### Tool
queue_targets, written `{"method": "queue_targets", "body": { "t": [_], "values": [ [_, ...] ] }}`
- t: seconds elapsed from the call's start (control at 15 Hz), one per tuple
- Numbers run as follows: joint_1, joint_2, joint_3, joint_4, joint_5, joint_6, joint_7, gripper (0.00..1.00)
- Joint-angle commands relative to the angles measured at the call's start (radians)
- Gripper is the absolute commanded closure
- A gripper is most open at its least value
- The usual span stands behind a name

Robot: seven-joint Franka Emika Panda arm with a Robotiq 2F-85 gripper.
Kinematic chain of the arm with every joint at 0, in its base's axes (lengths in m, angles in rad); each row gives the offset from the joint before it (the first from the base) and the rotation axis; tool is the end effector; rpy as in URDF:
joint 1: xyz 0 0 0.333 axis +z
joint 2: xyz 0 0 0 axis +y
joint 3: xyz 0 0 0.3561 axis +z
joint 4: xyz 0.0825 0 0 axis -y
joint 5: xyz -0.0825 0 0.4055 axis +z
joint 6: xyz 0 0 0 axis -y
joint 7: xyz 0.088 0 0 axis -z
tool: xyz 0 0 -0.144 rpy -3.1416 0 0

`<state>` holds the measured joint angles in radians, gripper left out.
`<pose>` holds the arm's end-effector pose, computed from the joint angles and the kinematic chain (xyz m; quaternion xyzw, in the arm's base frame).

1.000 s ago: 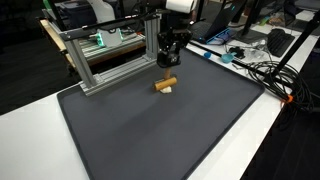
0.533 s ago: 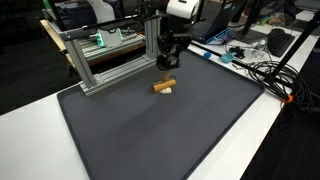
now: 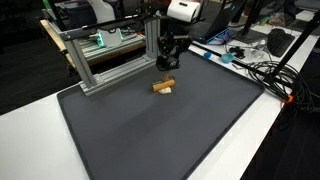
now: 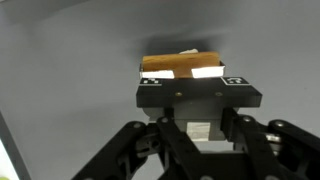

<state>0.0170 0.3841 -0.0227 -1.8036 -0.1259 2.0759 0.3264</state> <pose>0.6601 -0.0133 0.3127 0.9881 -0.1311 -0.0459 0.0657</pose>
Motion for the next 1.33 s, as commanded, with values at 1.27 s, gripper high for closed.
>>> {"method": "queue_targets", "body": {
  "t": [1.27],
  "values": [
    [0.009, -0.116, -0.030, -0.054, 0.053, 0.214, -0.046, 0.79]
  ]
}}
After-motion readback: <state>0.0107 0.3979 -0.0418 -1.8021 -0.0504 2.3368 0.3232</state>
